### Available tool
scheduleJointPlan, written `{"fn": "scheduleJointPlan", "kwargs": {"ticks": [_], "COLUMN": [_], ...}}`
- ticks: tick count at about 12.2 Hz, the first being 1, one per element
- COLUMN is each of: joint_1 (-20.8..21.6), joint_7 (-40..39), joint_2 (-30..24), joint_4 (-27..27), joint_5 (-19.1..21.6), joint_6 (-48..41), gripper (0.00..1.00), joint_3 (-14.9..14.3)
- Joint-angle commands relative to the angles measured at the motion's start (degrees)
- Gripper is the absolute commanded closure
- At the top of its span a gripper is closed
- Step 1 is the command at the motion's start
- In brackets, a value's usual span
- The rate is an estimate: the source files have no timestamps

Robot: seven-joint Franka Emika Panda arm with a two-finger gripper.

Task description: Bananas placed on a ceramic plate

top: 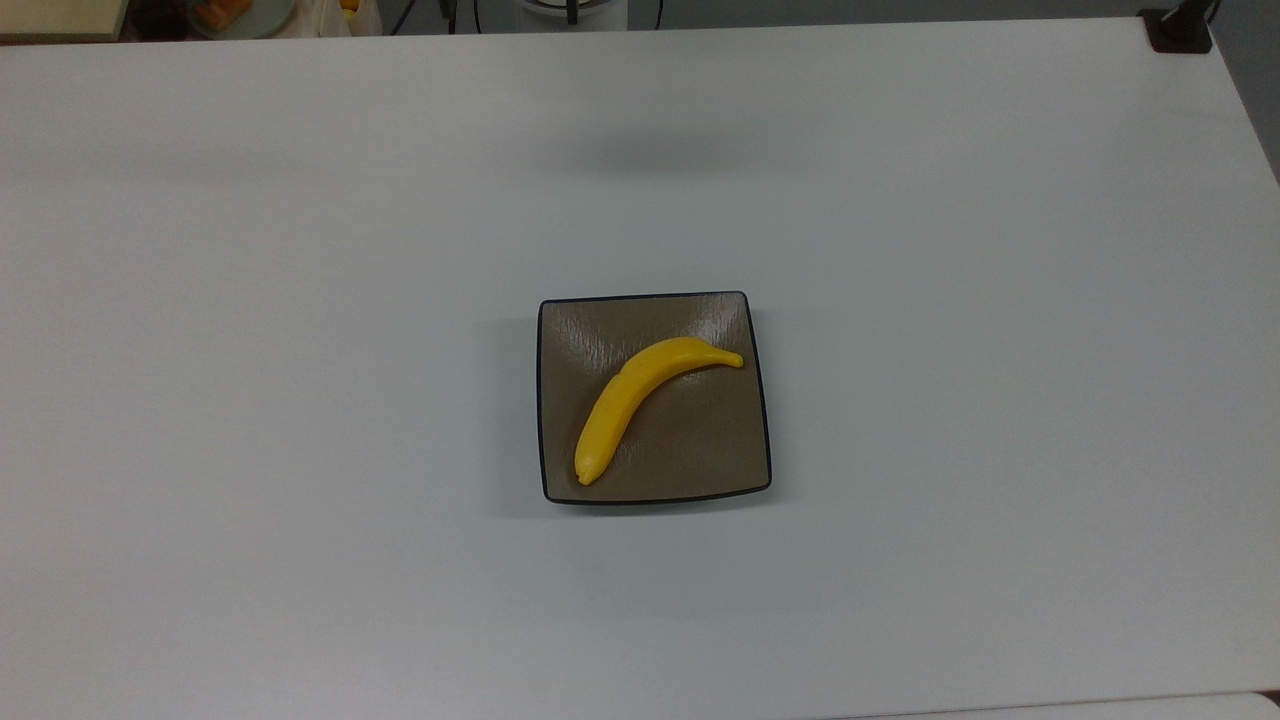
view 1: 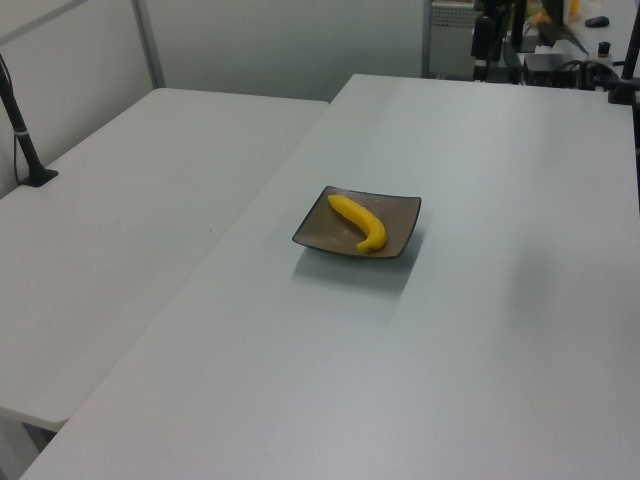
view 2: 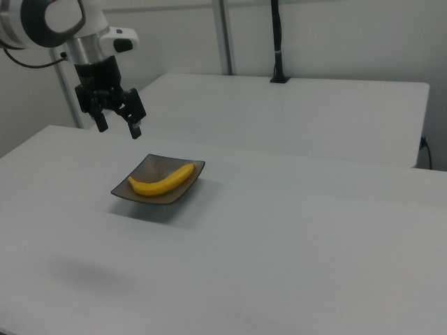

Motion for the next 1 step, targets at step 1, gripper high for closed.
{"fn": "scheduleJointPlan", "kwargs": {"ticks": [1], "joint_1": [0.2], "joint_7": [-1.5], "joint_2": [-1.0], "joint_4": [-1.7], "joint_5": [-0.2], "joint_6": [1.7], "gripper": [0.0], "joint_3": [-0.1]}}
